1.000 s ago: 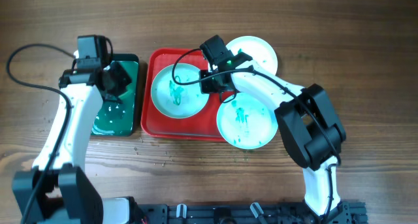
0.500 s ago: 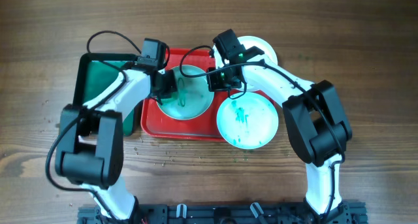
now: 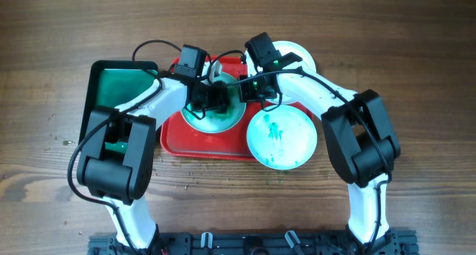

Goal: Clean dirty plates on tray and stack at the side
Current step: 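Tilt the plate with the right gripper and scrub it with the left-held sponge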

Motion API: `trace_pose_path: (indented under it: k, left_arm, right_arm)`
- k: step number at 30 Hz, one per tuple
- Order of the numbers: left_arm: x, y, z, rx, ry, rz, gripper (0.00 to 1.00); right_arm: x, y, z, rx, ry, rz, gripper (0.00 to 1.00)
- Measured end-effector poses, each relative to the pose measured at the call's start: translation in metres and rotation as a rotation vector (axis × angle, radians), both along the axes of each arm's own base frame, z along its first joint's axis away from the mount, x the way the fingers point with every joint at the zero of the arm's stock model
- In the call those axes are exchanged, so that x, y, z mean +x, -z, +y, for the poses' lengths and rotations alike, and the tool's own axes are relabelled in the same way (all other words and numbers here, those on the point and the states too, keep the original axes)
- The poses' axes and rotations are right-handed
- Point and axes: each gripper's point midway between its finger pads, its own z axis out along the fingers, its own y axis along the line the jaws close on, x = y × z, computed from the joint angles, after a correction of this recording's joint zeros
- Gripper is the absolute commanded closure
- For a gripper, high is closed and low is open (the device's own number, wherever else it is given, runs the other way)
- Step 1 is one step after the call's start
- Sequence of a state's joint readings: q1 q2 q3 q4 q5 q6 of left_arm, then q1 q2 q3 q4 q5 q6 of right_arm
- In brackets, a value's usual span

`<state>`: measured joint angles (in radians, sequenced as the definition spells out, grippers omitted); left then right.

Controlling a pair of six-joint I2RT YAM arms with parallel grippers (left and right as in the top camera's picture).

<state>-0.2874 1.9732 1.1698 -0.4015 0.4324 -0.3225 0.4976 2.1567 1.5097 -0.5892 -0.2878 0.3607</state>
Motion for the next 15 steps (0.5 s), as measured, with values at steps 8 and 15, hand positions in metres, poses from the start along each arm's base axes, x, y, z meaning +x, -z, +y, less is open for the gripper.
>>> trace_pose_path:
  k: [8, 15]
  left_arm:
    - [0.035, 0.003, 0.068, 0.299, -0.43, -0.045, 0.96]
    - [-0.022, 0.006, 0.068, 0.343, -0.053, 0.111, 0.96]
  right_arm:
    - [-0.004, -0.002, 0.008, 0.023, -0.019, 0.004, 0.96]
    - [-0.011, -0.002, 0.013, 0.034, -0.042, 0.02, 0.96]
